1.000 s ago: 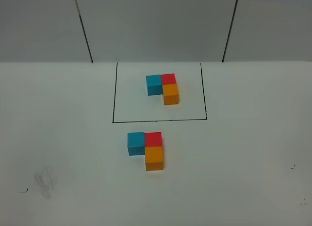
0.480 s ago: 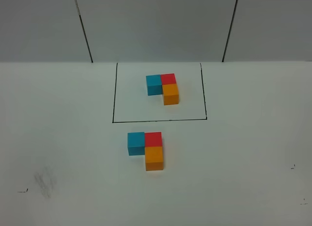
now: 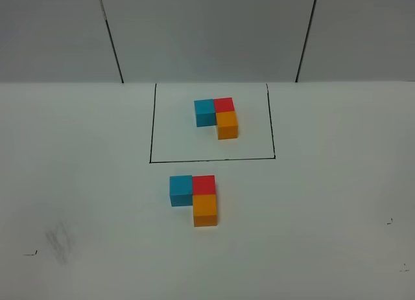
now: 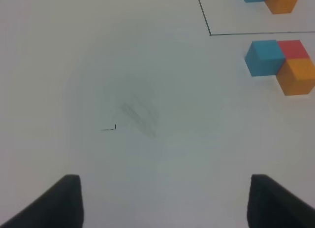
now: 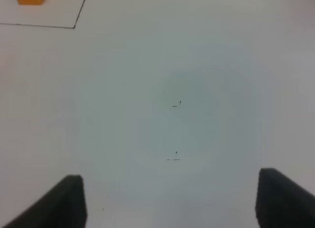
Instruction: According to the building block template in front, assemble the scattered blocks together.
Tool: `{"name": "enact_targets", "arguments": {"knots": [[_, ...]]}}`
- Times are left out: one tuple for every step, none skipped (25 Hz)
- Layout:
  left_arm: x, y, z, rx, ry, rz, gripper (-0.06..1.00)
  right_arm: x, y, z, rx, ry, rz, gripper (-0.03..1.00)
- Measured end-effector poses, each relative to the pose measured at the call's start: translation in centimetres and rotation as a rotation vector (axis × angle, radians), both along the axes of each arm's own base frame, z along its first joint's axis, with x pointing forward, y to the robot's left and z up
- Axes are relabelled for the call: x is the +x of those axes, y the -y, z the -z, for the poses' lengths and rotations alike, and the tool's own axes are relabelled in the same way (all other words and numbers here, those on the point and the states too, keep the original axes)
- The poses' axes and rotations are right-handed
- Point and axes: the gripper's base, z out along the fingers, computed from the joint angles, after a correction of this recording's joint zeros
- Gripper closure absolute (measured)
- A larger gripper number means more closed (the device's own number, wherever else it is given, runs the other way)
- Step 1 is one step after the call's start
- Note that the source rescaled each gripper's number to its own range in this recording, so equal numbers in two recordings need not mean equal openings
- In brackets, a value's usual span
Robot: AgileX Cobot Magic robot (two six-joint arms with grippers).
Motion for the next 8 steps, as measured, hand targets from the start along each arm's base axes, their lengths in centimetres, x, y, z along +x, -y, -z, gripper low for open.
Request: {"name": "enact_targets", "arguments": {"knots": [[0.00, 0.00, 0.00, 0.000, 0.000, 0.000, -0.06, 0.00, 0.00, 0.00, 0.000, 0.000, 0.000, 0.49], [0.00, 0.00, 0.00, 0.000, 0.000, 0.000, -0.06, 0.00, 0.00, 0.00, 0.000, 0.000, 0.000, 0.49], [0.00, 0.00, 0.00, 0.000, 0.000, 0.000, -0.06, 0.00, 0.00, 0.00, 0.000, 0.000, 0.000, 0.49], [0.00, 0.00, 0.00, 0.000, 0.000, 0.000, -0.06, 0.00, 0.00, 0.00, 0.000, 0.000, 0.000, 0.49], [0.00, 0.00, 0.00, 0.000, 0.000, 0.000, -0.06, 0.00, 0.00, 0.00, 0.000, 0.000, 0.000, 0.49], [0.00, 0.00, 0.00, 0.000, 0.000, 0.000, -0.06, 0.00, 0.00, 0.00, 0.000, 0.000, 0.000, 0.49], [0.00, 0.00, 0.00, 0.000, 0.000, 0.000, -0.06, 0.00, 0.00, 0.00, 0.000, 0.000, 0.000, 0.49], [0.00, 0.00, 0.00, 0.000, 0.000, 0.000, -0.06, 0.00, 0.00, 0.00, 0.000, 0.000, 0.000, 0.49]]}}
